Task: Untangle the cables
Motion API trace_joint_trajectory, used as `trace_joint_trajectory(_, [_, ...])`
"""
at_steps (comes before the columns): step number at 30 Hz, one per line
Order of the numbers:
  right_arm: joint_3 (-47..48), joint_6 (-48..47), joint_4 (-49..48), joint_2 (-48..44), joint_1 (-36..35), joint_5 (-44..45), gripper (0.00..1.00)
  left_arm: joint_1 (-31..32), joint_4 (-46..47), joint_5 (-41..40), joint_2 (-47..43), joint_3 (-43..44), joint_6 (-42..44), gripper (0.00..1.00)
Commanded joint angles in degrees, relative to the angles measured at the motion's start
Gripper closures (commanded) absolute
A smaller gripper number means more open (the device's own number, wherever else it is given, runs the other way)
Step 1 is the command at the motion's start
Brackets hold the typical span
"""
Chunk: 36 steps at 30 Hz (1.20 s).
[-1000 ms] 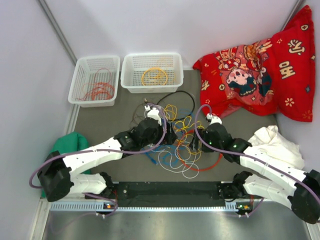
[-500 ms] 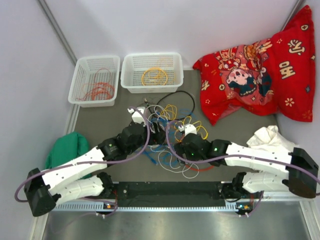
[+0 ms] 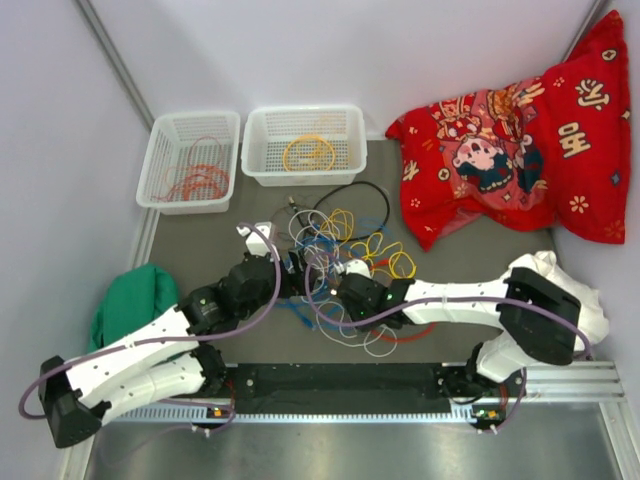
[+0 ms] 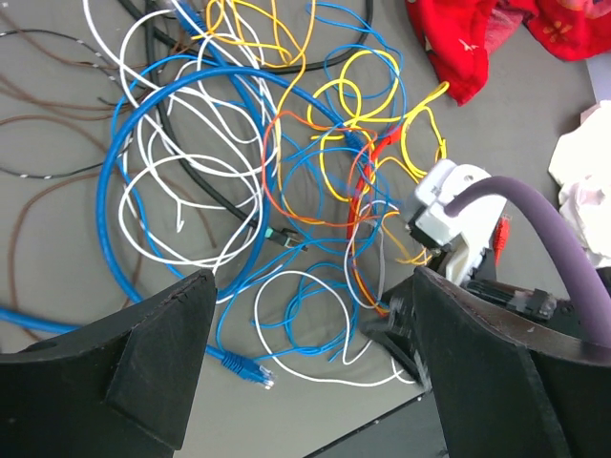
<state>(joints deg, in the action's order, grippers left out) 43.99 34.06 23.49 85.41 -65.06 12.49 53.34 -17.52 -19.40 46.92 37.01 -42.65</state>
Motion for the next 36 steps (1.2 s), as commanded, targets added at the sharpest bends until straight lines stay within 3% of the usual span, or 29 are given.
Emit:
trace_joint_trajectory(1, [2.2, 1.3, -0.7, 3.3, -0.9, 0.7, 0.74, 0.2, -0.1, -1.5, -2.3, -0.5, -0.6, 0.12])
trace_joint_trajectory(2, [2.5, 1.6, -0.4, 3.6, -0.9, 1.0, 0.91, 0.2, -0.1, -1.8, -2.4, -0.5, -0.5, 0.12])
trace_joint_trajectory(3, [2.9, 1.9, 0.0, 3.8, -0.9, 2.1, 1.0, 0.2, -0.1, -2.0, -2.4, -0.5, -0.5, 0.12])
trace_joint_trajectory(6, [3.8, 2.3, 2.5, 2.8, -0.9, 5.8, 1.0, 0.2, -0.9, -2.7, -2.6, 0.2, -0.1, 0.12])
trace_joint_trajectory(10, [6.3, -0.4, 6.1, -7.3, -0.9, 11.8, 1.0, 0.2, -1.2, -3.5, -3.7, 1.5, 1.2, 0.12])
trace_joint_trajectory(14, [13.6, -5.6, 6.7, -18.3, -0.7, 16.5, 1.0, 0.2, 1.3, -5.3, -5.6, 2.0, 4.0, 0.11])
trace_joint_trajectory(18, [20.5, -8.3, 7.4, -20.1, -0.8, 19.7, 1.0, 0.2, 6.6, -6.4, -6.7, 1.1, 6.5, 0.09])
trace_joint_trajectory(26, [22.5, -6.7, 2.4, -25.5, -0.8, 15.3, 1.0, 0.2, 11.1, -7.0, -8.5, 3.0, 8.6, 0.05])
trace_joint_trajectory(30, [22.3, -5.3, -1.0, -28.2, -0.5, 7.9, 1.0, 0.2, 16.7, -1.4, -10.7, 2.8, 11.9, 0.04])
trace_joint_trajectory(36, [22.7, -3.3, -1.3, -29.4, 0.1, 5.4, 1.0, 0.2, 24.3, 4.8, -12.8, 2.4, 14.6, 0.02])
